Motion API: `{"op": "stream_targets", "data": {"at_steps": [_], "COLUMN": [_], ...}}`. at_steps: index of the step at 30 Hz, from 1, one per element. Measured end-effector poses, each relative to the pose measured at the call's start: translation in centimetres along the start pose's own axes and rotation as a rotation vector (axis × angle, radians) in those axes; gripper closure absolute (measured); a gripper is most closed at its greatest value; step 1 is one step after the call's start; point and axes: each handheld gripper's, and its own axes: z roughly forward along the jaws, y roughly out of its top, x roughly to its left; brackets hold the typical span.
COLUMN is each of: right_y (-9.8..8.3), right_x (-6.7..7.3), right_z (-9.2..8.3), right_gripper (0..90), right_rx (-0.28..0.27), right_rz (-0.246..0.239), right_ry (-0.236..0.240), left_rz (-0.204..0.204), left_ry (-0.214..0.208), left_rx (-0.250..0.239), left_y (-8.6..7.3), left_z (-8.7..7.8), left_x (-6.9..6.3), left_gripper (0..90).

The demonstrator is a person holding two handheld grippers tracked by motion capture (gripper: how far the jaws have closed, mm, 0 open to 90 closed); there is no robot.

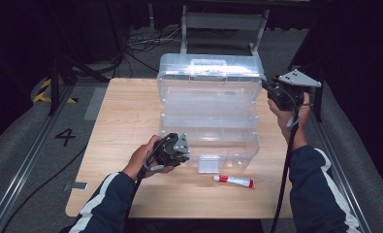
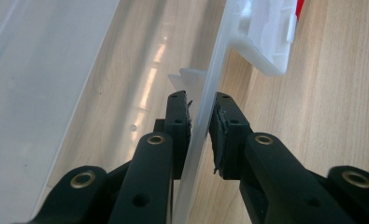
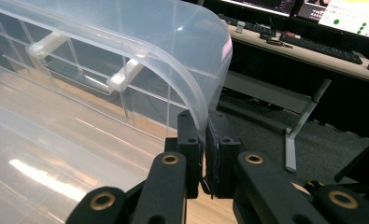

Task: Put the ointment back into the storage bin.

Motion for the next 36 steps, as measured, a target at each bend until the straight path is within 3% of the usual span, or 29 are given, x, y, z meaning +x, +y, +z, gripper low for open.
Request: {"op": "stream_targets", "data": {"at_steps": [15, 24, 28, 36], "right_y": [0.9, 1.5, 1.6, 1.9], "right_x": [-0.4, -0.7, -1.1, -1.6], "right_z": [1.6, 2.8, 3.4, 4.6], "right_gripper": [84.9, 84.8, 84.9, 84.3], "right_rx": [0.013, 0.040, 0.038, 0.049], "right_rz": [0.018, 0.026, 0.058, 0.065], "right_ry": [-0.015, -0.028, -0.017, -0.008], "left_rz": [0.028, 0.024, 0.025, 0.026], "left_ry": [-0.001, 0.002, 0.007, 0.007], "left_rx": [0.000, -0.007, -0.007, -0.005], "left_y": [-0.2, -0.3, -0.3, -0.2], "left_z": [0.1, 0.2, 0.2, 0.3], "left_x": [0.0, 0.0, -0.1, -0.1], "left_gripper": [78.5, 78.4, 78.2, 78.0]}}
